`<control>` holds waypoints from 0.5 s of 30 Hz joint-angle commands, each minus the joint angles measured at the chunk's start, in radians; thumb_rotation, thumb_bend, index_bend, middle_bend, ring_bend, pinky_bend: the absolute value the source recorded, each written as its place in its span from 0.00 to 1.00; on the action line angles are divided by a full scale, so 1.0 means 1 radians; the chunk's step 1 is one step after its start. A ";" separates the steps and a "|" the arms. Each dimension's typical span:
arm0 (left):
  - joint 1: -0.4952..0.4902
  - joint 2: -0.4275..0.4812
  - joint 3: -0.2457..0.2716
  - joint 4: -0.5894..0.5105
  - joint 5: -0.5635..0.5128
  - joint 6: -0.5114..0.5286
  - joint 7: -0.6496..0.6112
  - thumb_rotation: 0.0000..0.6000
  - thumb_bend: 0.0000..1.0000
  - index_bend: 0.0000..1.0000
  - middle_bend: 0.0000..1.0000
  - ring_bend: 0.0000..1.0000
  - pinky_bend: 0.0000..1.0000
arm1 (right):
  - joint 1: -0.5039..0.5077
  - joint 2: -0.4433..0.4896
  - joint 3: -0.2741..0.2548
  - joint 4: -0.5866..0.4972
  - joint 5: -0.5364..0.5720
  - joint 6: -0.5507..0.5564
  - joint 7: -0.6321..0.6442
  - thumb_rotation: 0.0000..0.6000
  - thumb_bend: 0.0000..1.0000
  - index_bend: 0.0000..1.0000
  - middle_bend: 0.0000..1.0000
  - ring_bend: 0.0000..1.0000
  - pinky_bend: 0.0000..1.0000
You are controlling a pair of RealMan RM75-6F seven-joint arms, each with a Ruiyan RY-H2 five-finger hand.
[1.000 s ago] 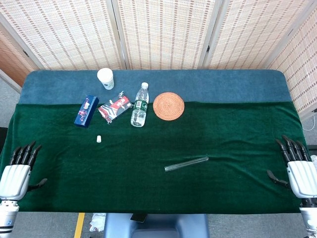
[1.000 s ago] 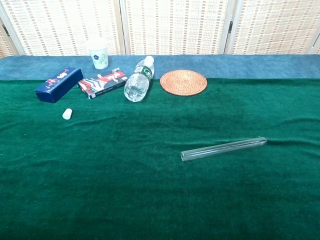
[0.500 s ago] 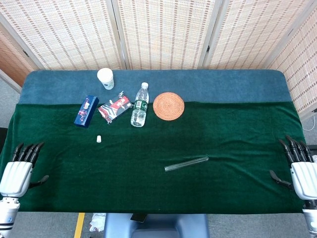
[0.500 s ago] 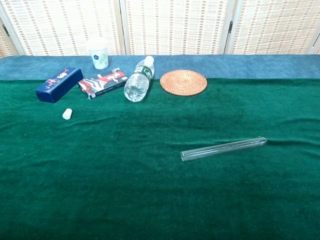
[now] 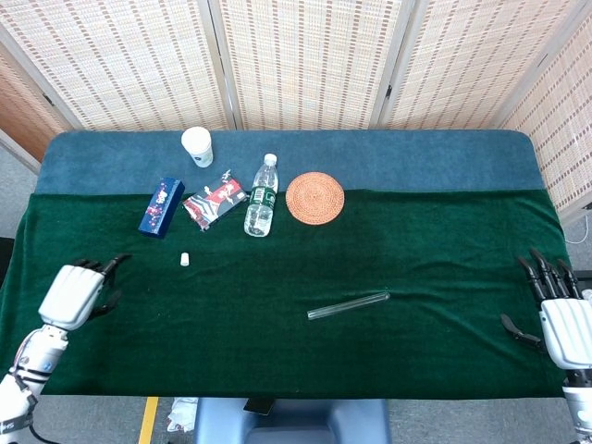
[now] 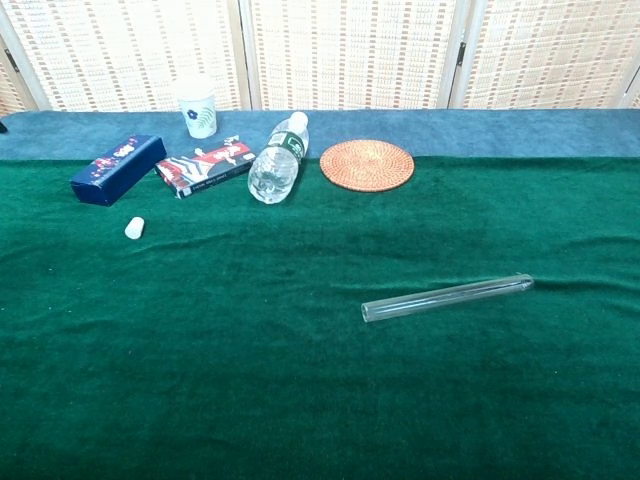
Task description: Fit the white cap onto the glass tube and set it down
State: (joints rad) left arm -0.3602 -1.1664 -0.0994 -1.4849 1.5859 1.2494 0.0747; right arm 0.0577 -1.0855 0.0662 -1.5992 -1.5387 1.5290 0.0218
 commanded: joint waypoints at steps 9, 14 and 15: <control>-0.144 -0.029 0.011 -0.005 -0.087 -0.270 0.080 1.00 0.73 0.20 0.96 0.83 0.74 | 0.008 -0.004 -0.002 -0.004 -0.003 -0.013 -0.011 0.85 0.33 0.00 0.02 0.17 0.00; -0.184 -0.067 0.006 0.011 -0.138 -0.328 0.124 1.00 0.81 0.18 0.96 0.84 0.74 | 0.006 -0.002 -0.003 -0.009 -0.001 -0.012 -0.015 0.85 0.33 0.00 0.03 0.18 0.00; -0.190 -0.073 0.005 0.014 -0.147 -0.339 0.129 1.00 0.82 0.17 0.96 0.84 0.74 | 0.006 -0.002 -0.003 -0.009 0.001 -0.013 -0.016 0.85 0.33 0.00 0.03 0.19 0.00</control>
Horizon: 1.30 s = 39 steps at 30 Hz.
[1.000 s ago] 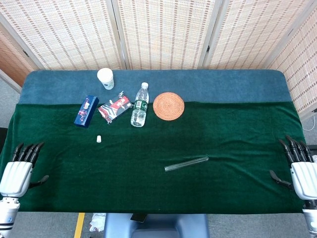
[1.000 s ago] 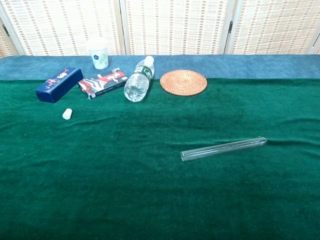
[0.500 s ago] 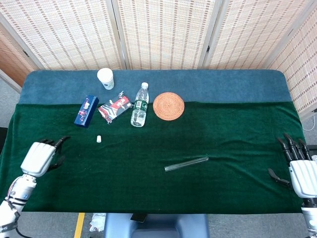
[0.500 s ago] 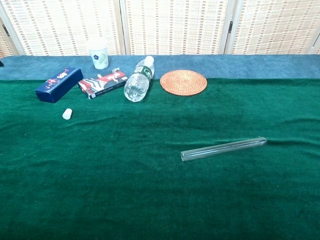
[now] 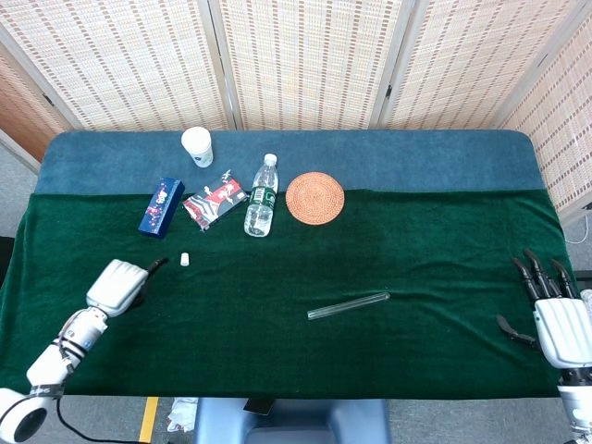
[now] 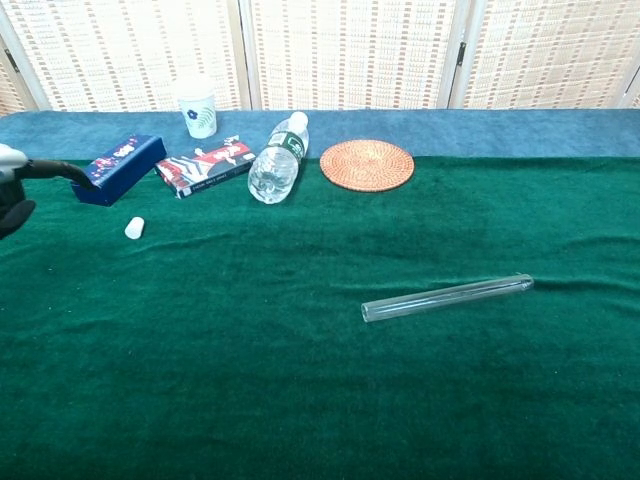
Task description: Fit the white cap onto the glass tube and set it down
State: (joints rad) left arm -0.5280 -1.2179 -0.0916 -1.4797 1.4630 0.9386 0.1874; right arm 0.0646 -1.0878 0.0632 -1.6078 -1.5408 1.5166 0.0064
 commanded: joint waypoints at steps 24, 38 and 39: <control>-0.207 -0.150 -0.041 0.111 -0.381 -0.247 0.184 1.00 0.83 0.17 0.96 0.84 0.74 | -0.010 -0.008 0.000 0.017 0.027 -0.005 0.015 0.85 0.34 0.00 0.04 0.21 0.00; -0.253 -0.173 -0.007 0.134 -0.512 -0.246 0.250 1.00 0.83 0.19 0.96 0.84 0.74 | -0.013 -0.017 0.000 0.033 0.039 -0.013 0.027 0.85 0.33 0.00 0.04 0.21 0.00; -0.255 -0.173 -0.005 0.136 -0.517 -0.248 0.252 1.00 0.83 0.19 0.96 0.84 0.74 | -0.013 -0.017 0.000 0.034 0.040 -0.014 0.027 0.85 0.34 0.00 0.04 0.21 0.00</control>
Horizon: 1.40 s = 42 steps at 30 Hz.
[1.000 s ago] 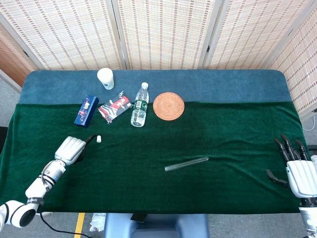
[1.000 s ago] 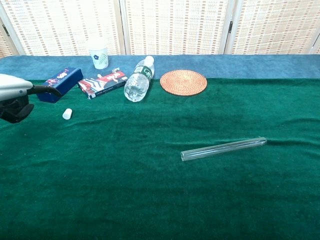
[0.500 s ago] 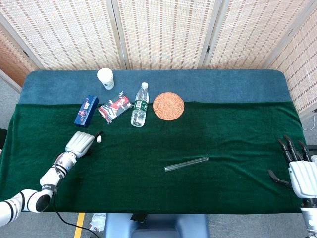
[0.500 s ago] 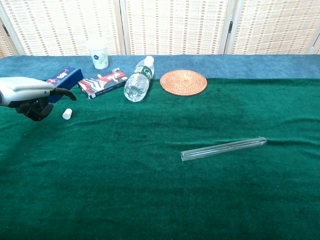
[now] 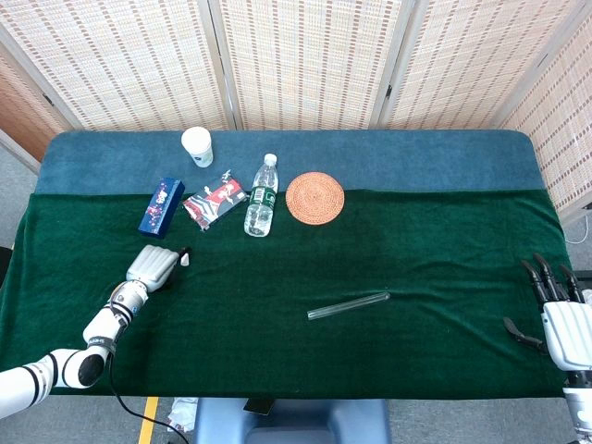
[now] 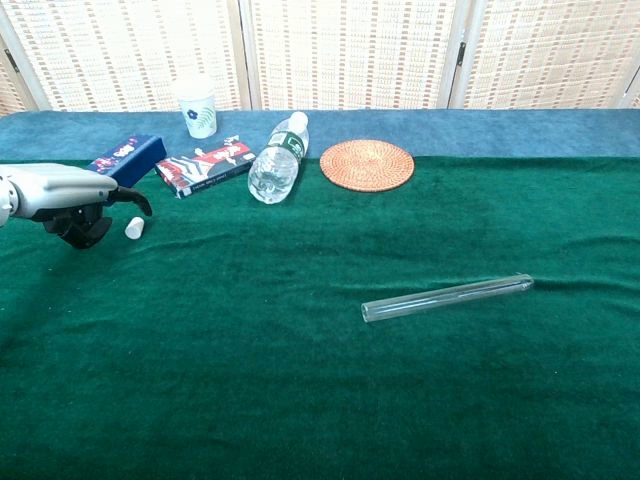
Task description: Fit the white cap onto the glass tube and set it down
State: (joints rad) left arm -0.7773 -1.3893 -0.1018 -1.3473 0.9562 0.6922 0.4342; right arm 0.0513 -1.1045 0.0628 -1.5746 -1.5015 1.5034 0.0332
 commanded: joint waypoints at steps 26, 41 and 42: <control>0.055 0.095 0.094 -0.188 0.048 0.170 0.038 1.00 0.82 0.30 0.96 0.84 0.74 | 0.001 -0.006 0.004 0.007 0.003 -0.003 0.005 0.85 0.33 0.00 0.04 0.22 0.00; 0.106 0.194 0.155 -0.390 0.097 0.260 0.119 1.00 0.80 0.33 0.96 0.83 0.74 | -0.014 -0.002 -0.001 -0.002 -0.013 0.027 0.007 0.85 0.33 0.00 0.04 0.23 0.00; 0.109 0.191 0.152 -0.388 0.107 0.269 0.114 1.00 0.80 0.32 0.96 0.83 0.74 | -0.015 -0.002 -0.002 -0.002 -0.014 0.028 0.007 0.85 0.33 0.00 0.04 0.23 0.00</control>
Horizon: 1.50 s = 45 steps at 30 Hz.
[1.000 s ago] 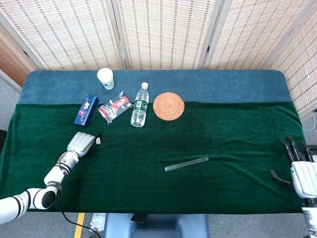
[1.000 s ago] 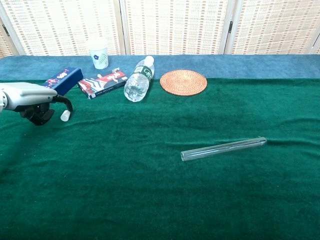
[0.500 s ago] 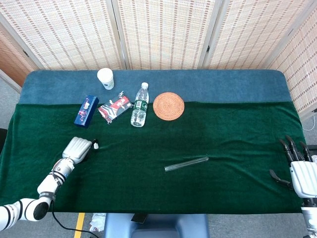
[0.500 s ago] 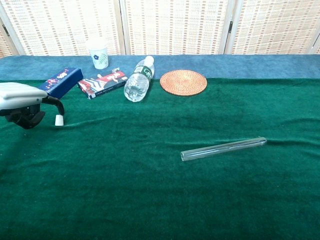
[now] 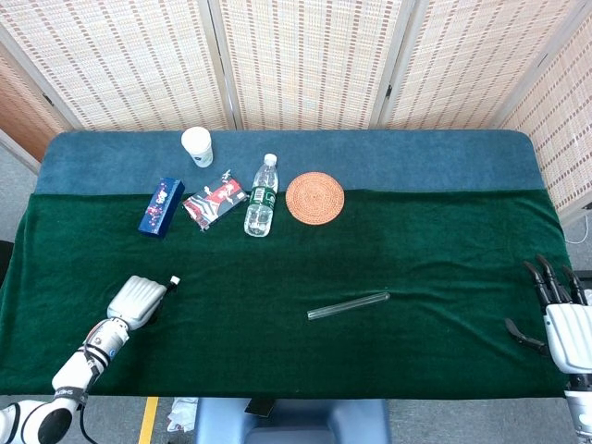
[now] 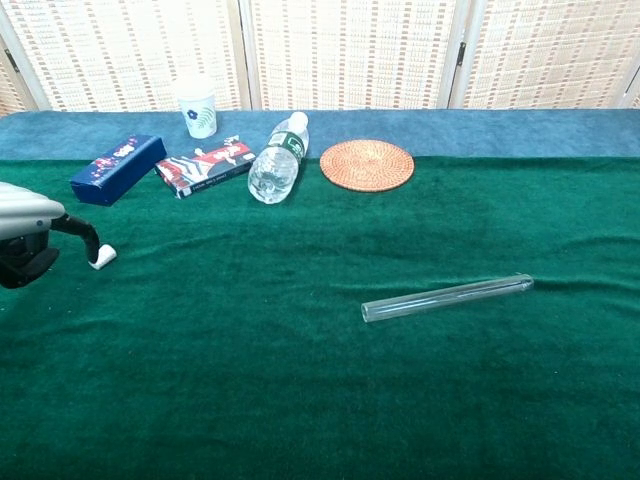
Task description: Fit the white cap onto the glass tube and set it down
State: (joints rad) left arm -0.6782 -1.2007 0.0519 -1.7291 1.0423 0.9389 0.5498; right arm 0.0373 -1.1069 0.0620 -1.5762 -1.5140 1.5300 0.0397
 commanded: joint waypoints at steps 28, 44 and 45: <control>-0.015 -0.117 -0.055 0.225 -0.019 -0.072 -0.091 1.00 0.80 0.29 0.96 0.83 0.74 | -0.012 -0.005 0.000 0.006 0.012 0.000 0.008 0.85 0.33 0.00 0.04 0.23 0.00; 0.015 -0.075 -0.034 0.162 0.026 -0.028 -0.089 1.00 0.80 0.33 0.96 0.83 0.74 | -0.018 -0.004 -0.001 0.009 0.005 0.007 0.016 0.85 0.34 0.00 0.04 0.24 0.00; 0.019 -0.070 -0.032 0.152 0.030 -0.020 -0.085 1.00 0.80 0.34 0.96 0.83 0.74 | -0.018 -0.004 -0.001 0.009 0.005 0.008 0.017 0.85 0.33 0.00 0.04 0.24 0.00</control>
State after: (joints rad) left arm -0.6667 -1.2814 0.0147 -1.5623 1.0639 0.9061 0.4579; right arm 0.0193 -1.1110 0.0609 -1.5671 -1.5090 1.5381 0.0563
